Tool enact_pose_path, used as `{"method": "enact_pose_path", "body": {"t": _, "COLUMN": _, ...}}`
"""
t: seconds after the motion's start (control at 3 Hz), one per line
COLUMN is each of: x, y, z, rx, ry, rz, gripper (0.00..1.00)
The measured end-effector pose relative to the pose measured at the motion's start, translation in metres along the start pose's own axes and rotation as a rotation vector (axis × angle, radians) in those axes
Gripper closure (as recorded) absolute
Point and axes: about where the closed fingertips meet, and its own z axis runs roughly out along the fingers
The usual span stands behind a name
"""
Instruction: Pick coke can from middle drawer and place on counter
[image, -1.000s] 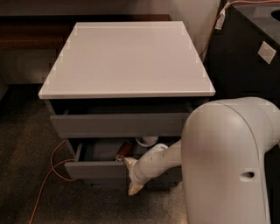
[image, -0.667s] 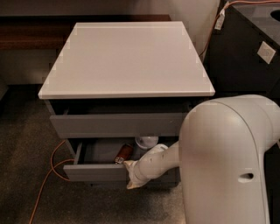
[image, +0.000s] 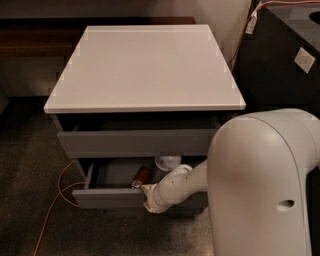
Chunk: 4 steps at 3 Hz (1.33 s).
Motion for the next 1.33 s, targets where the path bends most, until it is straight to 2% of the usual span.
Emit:
{"method": "enact_pose_path", "body": {"t": 0.67, "x": -0.0002, "y": 0.0, "z": -0.0003, "rx": 0.0, "ry": 0.0, "rz": 0.0, "gripper": 1.0}}
{"method": "enact_pose_path", "body": {"t": 1.33, "x": -0.0007, "y": -0.0003, "z": -0.0015, "rx": 0.0, "ry": 0.0, "rz": 0.0, "gripper": 0.59}}
